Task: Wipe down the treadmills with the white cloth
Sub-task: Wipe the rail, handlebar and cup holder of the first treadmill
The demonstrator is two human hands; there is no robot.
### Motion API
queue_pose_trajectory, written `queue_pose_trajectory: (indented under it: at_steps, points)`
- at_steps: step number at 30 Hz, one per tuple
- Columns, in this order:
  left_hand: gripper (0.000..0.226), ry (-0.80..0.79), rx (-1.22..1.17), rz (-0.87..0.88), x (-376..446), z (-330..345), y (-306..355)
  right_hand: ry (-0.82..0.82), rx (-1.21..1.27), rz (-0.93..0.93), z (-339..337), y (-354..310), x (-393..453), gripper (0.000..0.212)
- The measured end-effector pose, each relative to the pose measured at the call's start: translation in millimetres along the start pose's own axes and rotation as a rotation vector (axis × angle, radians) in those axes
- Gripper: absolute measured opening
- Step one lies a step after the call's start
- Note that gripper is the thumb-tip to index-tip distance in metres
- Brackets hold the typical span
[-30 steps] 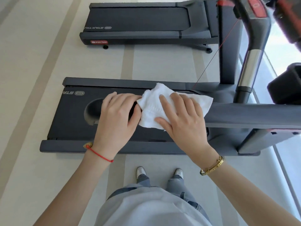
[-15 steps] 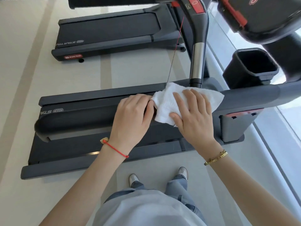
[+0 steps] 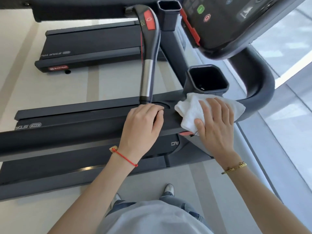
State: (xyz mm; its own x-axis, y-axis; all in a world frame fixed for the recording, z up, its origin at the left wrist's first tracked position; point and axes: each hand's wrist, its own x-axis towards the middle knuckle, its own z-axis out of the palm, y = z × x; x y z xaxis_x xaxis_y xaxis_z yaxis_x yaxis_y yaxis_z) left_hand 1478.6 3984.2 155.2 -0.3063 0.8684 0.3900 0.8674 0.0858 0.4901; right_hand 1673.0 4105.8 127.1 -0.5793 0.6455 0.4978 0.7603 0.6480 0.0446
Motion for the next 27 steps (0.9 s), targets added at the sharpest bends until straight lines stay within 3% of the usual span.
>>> queue_pose_trajectory:
  at_steps: [10,17,21,24,27]
  points:
    - [0.031,0.013,0.025,-0.111,33,39,53,0.079,0.29,-0.103,-5,63,3,0.039]
    - [0.031,-0.023,-0.001,-0.235,64,46,65,0.074,0.553,0.298,-21,108,31,0.022]
    - [0.036,-0.062,-0.011,-0.271,85,52,62,-0.068,0.497,0.333,-18,118,73,0.024]
    - [0.038,-0.093,-0.026,-0.294,101,58,61,-0.324,0.417,0.314,-5,121,102,0.025]
    - [0.042,-0.136,-0.029,-0.29,114,63,56,-0.557,0.546,0.338,-2,123,115,0.025]
